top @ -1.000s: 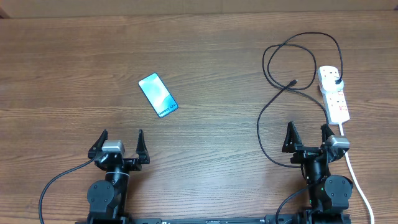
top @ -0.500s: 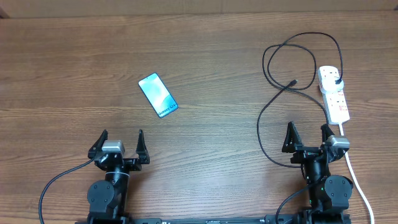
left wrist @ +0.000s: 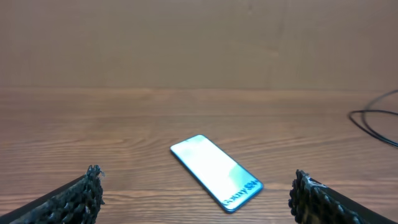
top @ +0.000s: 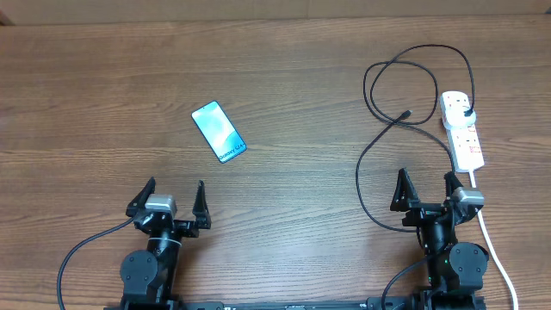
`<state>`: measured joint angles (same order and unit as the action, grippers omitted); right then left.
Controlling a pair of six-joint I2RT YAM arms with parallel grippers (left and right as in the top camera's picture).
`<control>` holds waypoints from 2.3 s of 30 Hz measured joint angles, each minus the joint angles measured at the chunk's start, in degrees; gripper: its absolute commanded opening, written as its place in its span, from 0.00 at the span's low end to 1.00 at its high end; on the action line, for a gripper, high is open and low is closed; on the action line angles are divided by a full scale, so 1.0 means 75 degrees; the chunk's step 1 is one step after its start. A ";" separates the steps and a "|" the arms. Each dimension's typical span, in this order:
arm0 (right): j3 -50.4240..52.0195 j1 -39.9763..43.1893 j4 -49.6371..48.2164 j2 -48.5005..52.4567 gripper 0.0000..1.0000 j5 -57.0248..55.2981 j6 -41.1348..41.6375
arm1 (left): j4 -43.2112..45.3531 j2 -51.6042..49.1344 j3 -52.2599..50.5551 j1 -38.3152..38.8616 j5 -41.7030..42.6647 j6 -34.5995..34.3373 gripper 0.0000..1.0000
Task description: Plug charger to phone and switch on socket
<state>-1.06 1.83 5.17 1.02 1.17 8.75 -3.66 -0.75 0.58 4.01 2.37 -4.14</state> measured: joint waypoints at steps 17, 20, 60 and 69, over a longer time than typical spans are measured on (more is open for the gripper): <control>0.0000 0.0000 -0.0003 0.0000 1.00 -0.0012 0.0000 | -0.1900 -0.1297 0.2716 0.0000 0.0286 -0.0047 1.00; 0.0000 0.0000 0.0000 0.0000 1.00 -0.0009 0.0003 | -0.2151 -0.2215 0.3474 0.0000 0.0286 -0.0047 1.00; 0.0000 0.0000 0.0003 0.0003 1.00 -0.0015 0.0003 | -0.8478 -1.2613 1.3458 0.1297 -0.0516 -0.4465 1.00; 0.0000 0.0000 -0.0003 0.0003 1.00 -0.0012 0.0003 | -0.8539 -1.4714 1.3770 0.1297 -0.0376 -0.4806 1.00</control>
<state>-1.06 1.83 5.15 1.04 1.08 8.78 -67.70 -111.11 103.85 13.74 -0.45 -40.18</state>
